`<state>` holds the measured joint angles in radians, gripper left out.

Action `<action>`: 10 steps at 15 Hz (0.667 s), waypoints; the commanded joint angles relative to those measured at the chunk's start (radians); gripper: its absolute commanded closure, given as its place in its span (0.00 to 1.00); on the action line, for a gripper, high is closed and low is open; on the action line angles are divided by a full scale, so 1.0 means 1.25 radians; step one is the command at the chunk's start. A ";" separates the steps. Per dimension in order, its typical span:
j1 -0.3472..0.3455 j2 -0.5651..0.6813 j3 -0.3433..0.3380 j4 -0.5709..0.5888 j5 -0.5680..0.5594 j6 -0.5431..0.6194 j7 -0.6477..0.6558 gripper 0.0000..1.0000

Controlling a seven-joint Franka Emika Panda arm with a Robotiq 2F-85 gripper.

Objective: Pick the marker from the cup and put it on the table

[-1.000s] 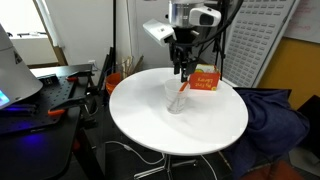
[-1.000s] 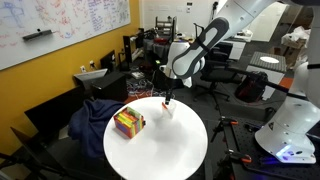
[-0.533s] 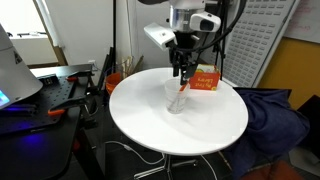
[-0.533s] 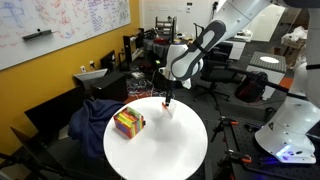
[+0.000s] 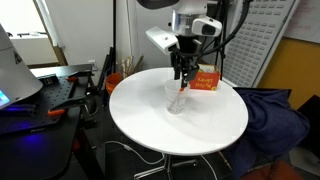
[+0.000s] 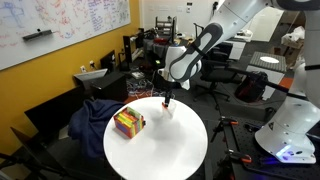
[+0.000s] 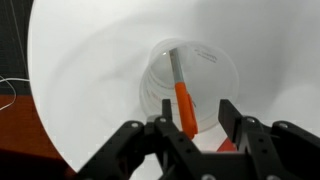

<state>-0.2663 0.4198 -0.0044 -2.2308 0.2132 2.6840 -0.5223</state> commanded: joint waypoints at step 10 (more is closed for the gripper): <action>-0.008 0.053 0.005 0.071 -0.035 -0.051 0.044 0.48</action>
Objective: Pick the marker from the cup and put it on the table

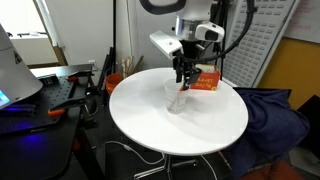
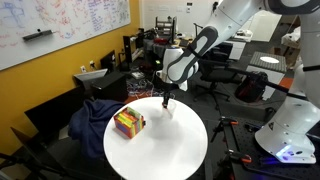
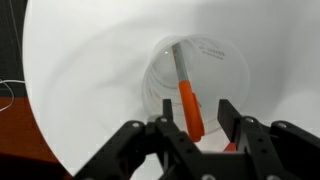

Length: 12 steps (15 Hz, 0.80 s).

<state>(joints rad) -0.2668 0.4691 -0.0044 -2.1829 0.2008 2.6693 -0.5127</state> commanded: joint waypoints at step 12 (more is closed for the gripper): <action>0.001 0.041 0.001 0.055 -0.056 -0.034 0.066 0.99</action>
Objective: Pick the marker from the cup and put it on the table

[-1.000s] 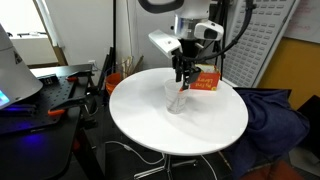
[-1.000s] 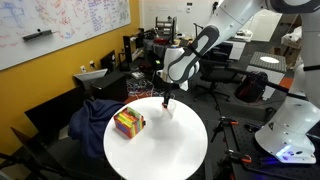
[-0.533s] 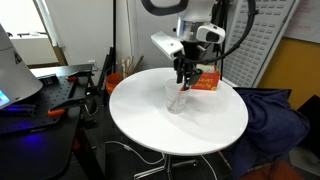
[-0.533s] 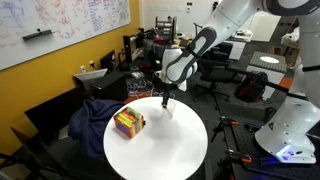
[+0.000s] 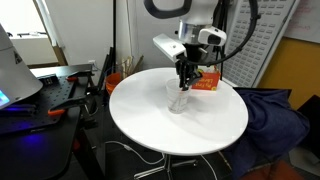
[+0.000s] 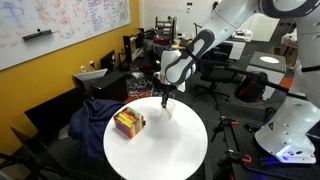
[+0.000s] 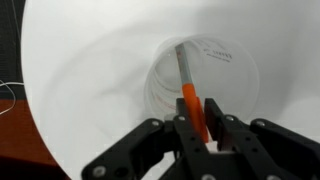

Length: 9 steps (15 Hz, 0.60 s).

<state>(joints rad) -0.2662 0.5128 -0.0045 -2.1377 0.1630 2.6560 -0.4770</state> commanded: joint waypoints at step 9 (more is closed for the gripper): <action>0.032 -0.027 -0.015 -0.038 -0.065 0.024 0.091 0.96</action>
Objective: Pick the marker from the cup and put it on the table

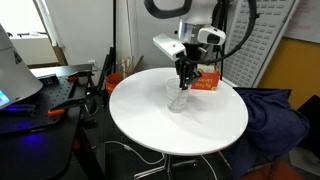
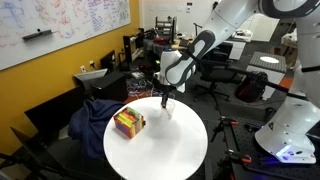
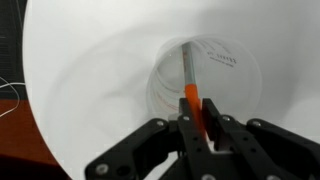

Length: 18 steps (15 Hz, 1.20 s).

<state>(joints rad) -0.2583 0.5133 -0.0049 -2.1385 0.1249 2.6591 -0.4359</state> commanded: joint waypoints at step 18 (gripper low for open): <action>0.220 -0.151 -0.201 -0.212 -0.285 0.160 0.404 0.96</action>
<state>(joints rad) -0.0310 0.3820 -0.2052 -2.3476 -0.1693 2.8225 -0.0089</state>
